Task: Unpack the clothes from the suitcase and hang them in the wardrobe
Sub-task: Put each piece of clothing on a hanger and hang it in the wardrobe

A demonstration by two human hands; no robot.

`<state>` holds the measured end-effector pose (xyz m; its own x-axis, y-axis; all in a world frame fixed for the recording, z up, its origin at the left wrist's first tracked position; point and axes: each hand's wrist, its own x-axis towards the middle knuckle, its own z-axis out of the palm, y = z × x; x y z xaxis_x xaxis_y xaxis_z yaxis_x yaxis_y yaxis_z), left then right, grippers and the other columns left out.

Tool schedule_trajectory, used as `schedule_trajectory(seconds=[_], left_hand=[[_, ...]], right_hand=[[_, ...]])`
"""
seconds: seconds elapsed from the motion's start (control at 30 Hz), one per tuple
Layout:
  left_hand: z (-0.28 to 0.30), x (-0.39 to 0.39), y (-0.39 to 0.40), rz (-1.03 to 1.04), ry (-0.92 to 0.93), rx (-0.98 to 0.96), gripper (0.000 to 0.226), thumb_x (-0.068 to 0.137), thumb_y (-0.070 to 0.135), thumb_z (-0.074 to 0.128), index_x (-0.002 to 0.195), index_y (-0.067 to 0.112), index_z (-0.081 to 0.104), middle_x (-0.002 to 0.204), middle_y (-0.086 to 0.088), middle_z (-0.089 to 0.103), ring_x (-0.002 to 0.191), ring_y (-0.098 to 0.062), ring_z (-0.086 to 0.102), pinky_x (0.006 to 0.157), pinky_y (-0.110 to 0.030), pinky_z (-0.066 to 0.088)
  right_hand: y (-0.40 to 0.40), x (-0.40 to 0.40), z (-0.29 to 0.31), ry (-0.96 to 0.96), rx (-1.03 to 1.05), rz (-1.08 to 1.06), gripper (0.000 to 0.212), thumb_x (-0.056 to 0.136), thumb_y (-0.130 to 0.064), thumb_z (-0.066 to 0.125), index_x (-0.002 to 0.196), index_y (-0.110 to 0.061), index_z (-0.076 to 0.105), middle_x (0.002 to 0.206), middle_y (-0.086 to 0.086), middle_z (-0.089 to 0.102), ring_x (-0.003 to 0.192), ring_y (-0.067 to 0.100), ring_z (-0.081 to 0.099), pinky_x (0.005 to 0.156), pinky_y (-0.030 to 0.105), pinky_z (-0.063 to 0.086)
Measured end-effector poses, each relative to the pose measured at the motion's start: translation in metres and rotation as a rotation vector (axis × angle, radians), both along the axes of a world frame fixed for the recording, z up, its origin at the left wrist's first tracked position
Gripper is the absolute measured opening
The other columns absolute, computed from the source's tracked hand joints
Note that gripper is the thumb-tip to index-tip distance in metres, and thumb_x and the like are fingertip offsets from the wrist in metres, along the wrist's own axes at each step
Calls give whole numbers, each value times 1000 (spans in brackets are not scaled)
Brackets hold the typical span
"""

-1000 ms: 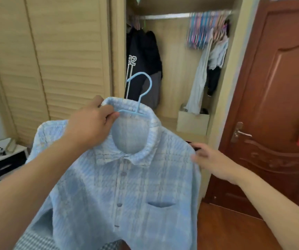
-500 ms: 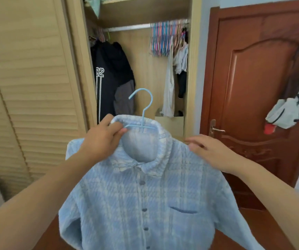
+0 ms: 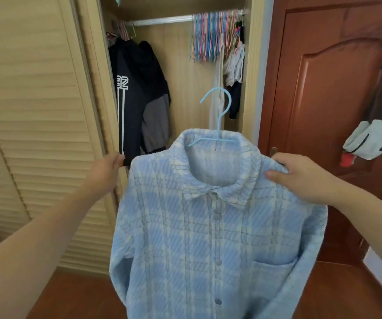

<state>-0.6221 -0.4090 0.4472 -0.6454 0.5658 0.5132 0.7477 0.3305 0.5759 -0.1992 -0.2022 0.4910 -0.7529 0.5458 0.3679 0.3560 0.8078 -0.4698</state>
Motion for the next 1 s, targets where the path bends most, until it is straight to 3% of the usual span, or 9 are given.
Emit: schedule_trajectory(seconds=[0.13, 0.3, 0.37, 0.43, 0.5, 0.63, 0.77, 0.9, 1.0], left_hand=[[10, -39, 15, -58, -177, 64, 42, 109, 40, 39, 86, 12, 61, 84, -9, 64, 86, -34, 64, 75, -40, 49], [-50, -27, 43, -503, -366, -145, 77, 83, 90, 27, 106, 32, 71, 105, 9, 75, 97, -2, 69, 91, -35, 51], [-78, -38, 54, -558, -194, -247, 61, 88, 84, 31, 113, 39, 64, 105, 10, 74, 98, -5, 69, 93, -37, 54], [-79, -60, 71, -458, 207, -482, 48, 94, 73, 19, 104, 43, 54, 87, 10, 69, 86, -10, 67, 76, -28, 50], [-66, -84, 96, -294, 444, -471, 48, 98, 68, 10, 91, 37, 47, 73, 12, 55, 78, -20, 59, 67, -35, 38], [-38, -115, 147, -393, 295, -114, 40, 106, 50, 26, 73, 35, 41, 68, 7, 53, 67, -19, 50, 66, -37, 33], [-35, -99, 184, -627, 141, -145, 40, 109, 45, 32, 75, 33, 50, 79, 9, 56, 76, -8, 54, 73, -38, 41], [-39, -81, 194, -573, 564, -209, 42, 100, 62, 27, 70, 34, 37, 64, 12, 47, 61, -11, 50, 59, -37, 46], [-30, -80, 215, -472, 566, -207, 36, 102, 52, 39, 73, 32, 33, 67, 12, 47, 63, -19, 52, 59, -40, 45]], right_hand=[[15, -26, -16, -74, 61, -66, 11, 94, -41, 61, 89, -32, 61, 82, -5, 66, 77, 17, 63, 73, 45, 53], [37, -62, -16, -52, 176, -145, 12, 96, -37, 61, 84, -37, 56, 76, -10, 64, 72, 12, 60, 65, 37, 46], [52, -68, -15, -33, 185, -181, 11, 96, -35, 61, 85, -37, 58, 79, -10, 65, 74, 13, 62, 69, 41, 50], [64, -74, -20, -67, 222, -213, 13, 97, -34, 60, 86, -41, 58, 74, -10, 66, 68, 10, 62, 67, 40, 51], [70, -84, -30, -99, 277, -229, 13, 98, -32, 59, 90, -42, 60, 65, -11, 63, 59, 8, 59, 58, 31, 47], [82, -94, -53, -185, 417, -216, 24, 96, -51, 47, 94, -35, 64, 51, -13, 53, 44, 9, 48, 47, 29, 38], [93, -100, -70, -18, 346, -339, 24, 97, -42, 54, 80, -24, 56, 58, -7, 57, 52, 11, 54, 53, 42, 47], [105, -105, -59, 55, 293, -384, 28, 95, -39, 58, 77, -18, 57, 59, -5, 56, 55, 14, 56, 56, 45, 47], [109, -110, -38, 69, 223, -345, 21, 92, -45, 59, 104, -29, 62, 74, -16, 62, 60, 3, 59, 57, 30, 48]])
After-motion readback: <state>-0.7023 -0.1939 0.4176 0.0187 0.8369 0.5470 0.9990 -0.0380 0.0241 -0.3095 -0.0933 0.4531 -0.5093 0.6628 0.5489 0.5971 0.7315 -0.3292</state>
